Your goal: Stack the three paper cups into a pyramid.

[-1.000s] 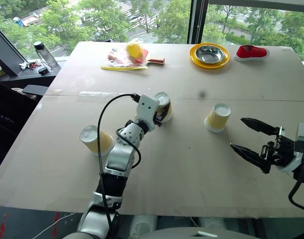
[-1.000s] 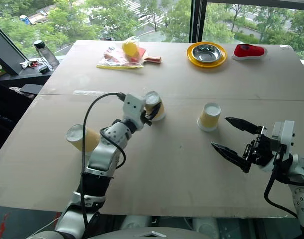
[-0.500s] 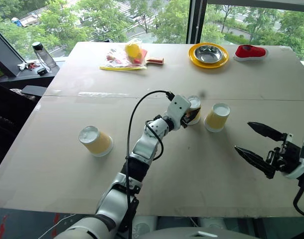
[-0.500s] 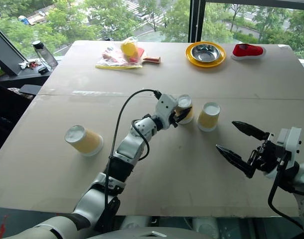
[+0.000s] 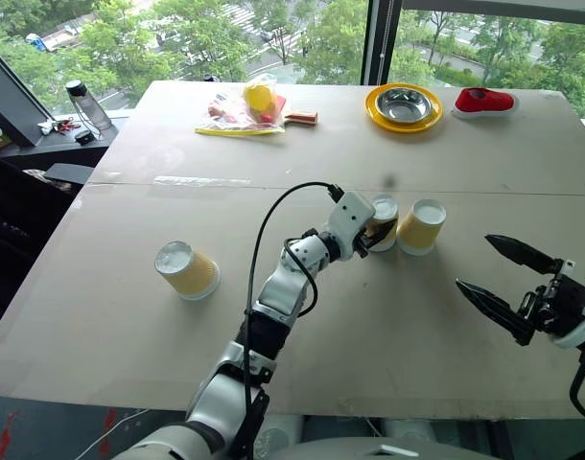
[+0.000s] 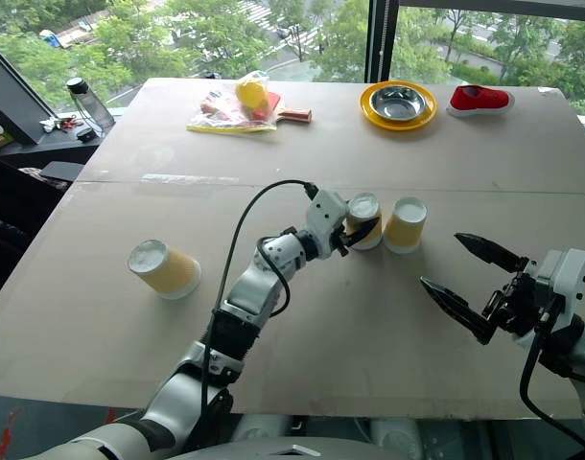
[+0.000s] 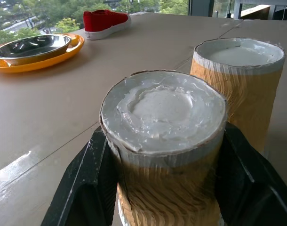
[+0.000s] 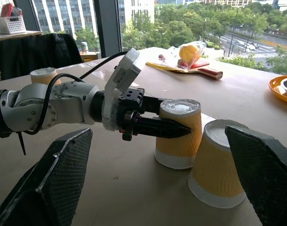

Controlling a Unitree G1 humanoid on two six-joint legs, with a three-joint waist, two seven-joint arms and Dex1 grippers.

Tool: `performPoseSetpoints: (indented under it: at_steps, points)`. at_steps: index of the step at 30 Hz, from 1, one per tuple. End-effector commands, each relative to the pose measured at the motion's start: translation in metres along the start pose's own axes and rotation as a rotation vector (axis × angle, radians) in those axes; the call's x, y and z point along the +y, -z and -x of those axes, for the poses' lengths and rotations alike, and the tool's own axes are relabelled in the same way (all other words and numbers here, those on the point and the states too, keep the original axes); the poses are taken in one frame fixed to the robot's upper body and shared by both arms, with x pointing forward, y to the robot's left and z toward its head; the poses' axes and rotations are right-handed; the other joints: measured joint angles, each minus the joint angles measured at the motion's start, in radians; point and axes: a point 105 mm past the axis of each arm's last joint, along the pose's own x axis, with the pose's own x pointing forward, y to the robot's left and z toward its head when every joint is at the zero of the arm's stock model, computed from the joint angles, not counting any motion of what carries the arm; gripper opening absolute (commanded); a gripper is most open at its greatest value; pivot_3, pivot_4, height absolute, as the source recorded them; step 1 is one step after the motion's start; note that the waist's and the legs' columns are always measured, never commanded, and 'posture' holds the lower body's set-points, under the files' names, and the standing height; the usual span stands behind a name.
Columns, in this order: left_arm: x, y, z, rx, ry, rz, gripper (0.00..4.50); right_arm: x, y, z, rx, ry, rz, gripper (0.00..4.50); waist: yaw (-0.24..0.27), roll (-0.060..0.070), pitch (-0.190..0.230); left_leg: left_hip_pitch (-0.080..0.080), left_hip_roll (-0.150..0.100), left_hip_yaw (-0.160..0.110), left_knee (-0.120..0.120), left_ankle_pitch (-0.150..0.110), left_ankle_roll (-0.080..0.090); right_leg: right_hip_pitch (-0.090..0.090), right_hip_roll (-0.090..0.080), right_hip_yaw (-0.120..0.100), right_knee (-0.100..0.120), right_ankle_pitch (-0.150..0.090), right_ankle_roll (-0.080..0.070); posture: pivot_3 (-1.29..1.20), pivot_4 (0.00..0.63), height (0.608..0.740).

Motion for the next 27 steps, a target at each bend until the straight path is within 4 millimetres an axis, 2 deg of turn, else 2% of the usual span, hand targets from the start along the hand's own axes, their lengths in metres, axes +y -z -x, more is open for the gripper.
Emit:
performPoseSetpoints:
  at_steps: [1,8,18,20,21,22,24,27]
  points:
    - [-0.009,-0.006,-0.005,-0.024,0.037,-0.002,2.05,-0.007,-0.001,0.006,0.063,0.065,0.056,4.5,0.0,0.0,0.0,0.0,0.0,0.0,0.0,0.0,0.0,0.0,0.0,0.0,0.0,0.0,0.0,0.0,0.15,0.74]
    - [-0.01,-0.006,-0.007,-0.025,0.048,-0.003,2.05,-0.009,0.003,0.016,0.092,0.094,0.044,4.5,0.0,0.0,0.0,0.0,0.0,0.0,0.0,0.0,0.0,0.0,0.0,0.0,0.0,0.0,0.0,0.0,0.15,0.74]
    - [-0.007,-0.005,-0.006,-0.024,0.042,-0.009,2.05,-0.007,0.019,0.029,0.136,0.119,-0.001,4.5,0.0,0.0,0.0,0.0,0.0,0.0,0.0,0.0,0.0,0.0,0.0,0.0,0.0,0.0,0.0,0.0,0.15,0.74]
    - [-0.006,-0.006,-0.006,-0.029,0.031,-0.011,3.07,-0.007,0.02,0.03,0.136,0.117,0.0,4.5,0.0,0.0,0.0,0.0,0.0,0.0,0.0,0.0,0.0,0.0,0.0,0.0,0.0,0.0,0.0,0.0,0.15,0.74]
    - [-0.005,-0.006,-0.006,-0.03,0.027,-0.012,3.36,-0.007,0.02,0.029,0.136,0.116,0.0,4.5,-0.001,0.0,0.0,0.0,0.0,0.0,0.0,0.0,0.0,0.0,0.0,0.0,0.0,0.0,0.0,0.0,0.15,0.74]
    - [-0.004,-0.007,-0.006,-0.031,0.026,-0.013,3.97,-0.008,0.02,0.029,0.135,0.116,0.001,4.5,-0.001,0.0,0.0,0.0,0.0,0.0,0.0,0.0,0.0,0.0,0.0,0.0,0.0,0.0,0.0,0.0,0.15,0.74]
    - [-0.005,-0.009,-0.005,-0.042,0.03,-0.012,4.45,-0.008,0.02,0.029,0.135,0.114,0.002,4.5,-0.001,0.0,0.0,0.0,0.0,0.0,0.0,0.0,0.0,0.0,0.0,0.0,0.0,0.0,0.0,0.0,0.15,0.74]
    - [-0.004,-0.01,-0.001,-0.045,0.025,-0.039,4.45,-0.009,0.021,0.03,0.134,0.109,0.001,4.5,-0.001,0.0,0.0,0.0,0.0,0.0,0.0,0.0,0.0,0.0,0.0,0.0,0.0,0.0,0.0,0.0,0.15,0.74]
